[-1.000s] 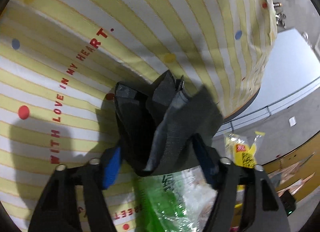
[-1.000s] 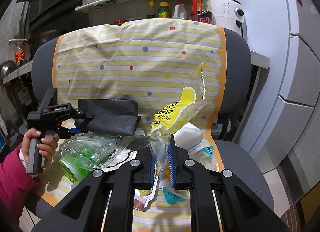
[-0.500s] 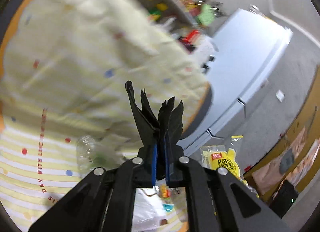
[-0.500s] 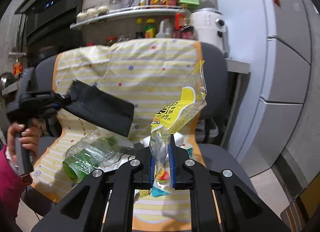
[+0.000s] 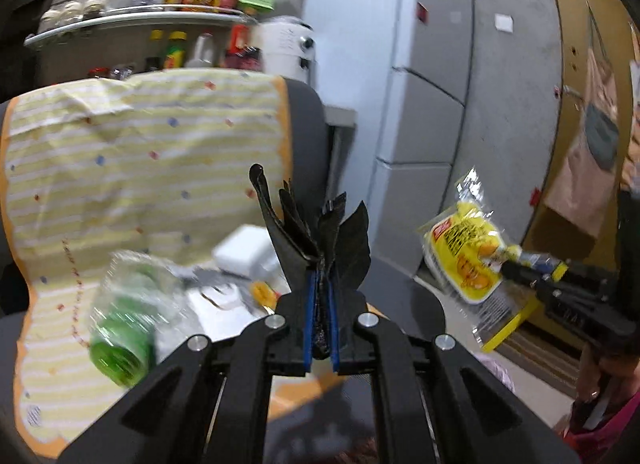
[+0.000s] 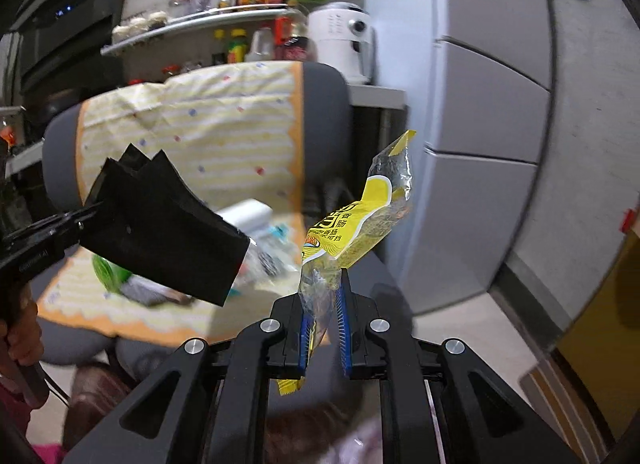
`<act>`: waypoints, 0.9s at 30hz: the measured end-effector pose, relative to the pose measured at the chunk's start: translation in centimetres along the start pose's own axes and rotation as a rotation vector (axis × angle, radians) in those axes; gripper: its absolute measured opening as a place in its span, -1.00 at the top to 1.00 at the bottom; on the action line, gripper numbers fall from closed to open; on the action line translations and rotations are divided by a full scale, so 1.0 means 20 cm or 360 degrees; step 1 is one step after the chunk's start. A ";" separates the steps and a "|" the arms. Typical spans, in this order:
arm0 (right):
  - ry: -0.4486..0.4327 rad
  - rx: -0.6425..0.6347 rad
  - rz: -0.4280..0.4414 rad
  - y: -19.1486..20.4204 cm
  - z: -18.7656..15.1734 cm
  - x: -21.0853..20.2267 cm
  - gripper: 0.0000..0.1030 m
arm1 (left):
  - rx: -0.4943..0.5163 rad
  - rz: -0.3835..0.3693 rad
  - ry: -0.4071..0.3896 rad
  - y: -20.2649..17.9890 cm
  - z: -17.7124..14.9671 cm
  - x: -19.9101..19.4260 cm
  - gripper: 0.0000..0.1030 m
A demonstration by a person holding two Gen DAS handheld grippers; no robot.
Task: Collect trash
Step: 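Carry the snack bag and black cloth to the bin and release both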
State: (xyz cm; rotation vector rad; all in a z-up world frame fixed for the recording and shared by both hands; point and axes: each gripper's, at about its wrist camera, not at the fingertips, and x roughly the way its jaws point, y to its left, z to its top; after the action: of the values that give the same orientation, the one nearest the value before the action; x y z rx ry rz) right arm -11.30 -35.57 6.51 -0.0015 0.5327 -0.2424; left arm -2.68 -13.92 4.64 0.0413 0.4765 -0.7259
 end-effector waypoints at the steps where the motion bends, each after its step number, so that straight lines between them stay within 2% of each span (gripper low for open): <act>1: 0.0016 0.0008 -0.0023 -0.03 -0.04 -0.03 0.75 | 0.0000 -0.0015 0.0022 -0.03 -0.02 0.01 0.93; 9: 0.0164 0.0096 -0.0170 -0.25 -0.30 -0.13 0.70 | 0.0076 -0.0147 0.0117 -0.28 -0.12 0.06 0.93; 14: 0.0398 0.0249 -0.0207 -0.42 -0.48 -0.06 0.66 | 0.0099 -0.0196 0.0147 -0.37 -0.14 0.07 0.93; 16: 0.0504 0.0315 -0.0231 -0.48 -0.55 -0.01 0.58 | 0.0104 -0.0205 0.0153 -0.40 -0.14 0.08 0.93; 20: 0.0624 0.0452 -0.0268 -0.59 -0.66 0.07 0.42 | 0.0110 -0.0227 0.0178 -0.43 -0.15 0.10 0.93; 21: 0.0638 0.0476 -0.0275 -0.61 -0.67 0.08 0.39 | 0.0107 -0.0234 0.0189 -0.43 -0.15 0.11 0.93; 23: 0.0654 0.0509 -0.0298 -0.63 -0.69 0.09 0.20 | 0.0105 -0.0234 0.0202 -0.43 -0.15 0.13 0.93; 27: 0.0618 0.0559 -0.0311 -0.66 -0.67 0.06 0.19 | 0.0107 -0.0243 0.0219 -0.43 -0.16 0.15 0.93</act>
State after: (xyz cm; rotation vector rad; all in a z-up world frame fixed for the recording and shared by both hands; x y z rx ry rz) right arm -19.98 -47.85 -4.74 0.3419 0.8715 -0.5308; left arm -7.66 -21.60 1.60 0.1194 0.5913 -0.8926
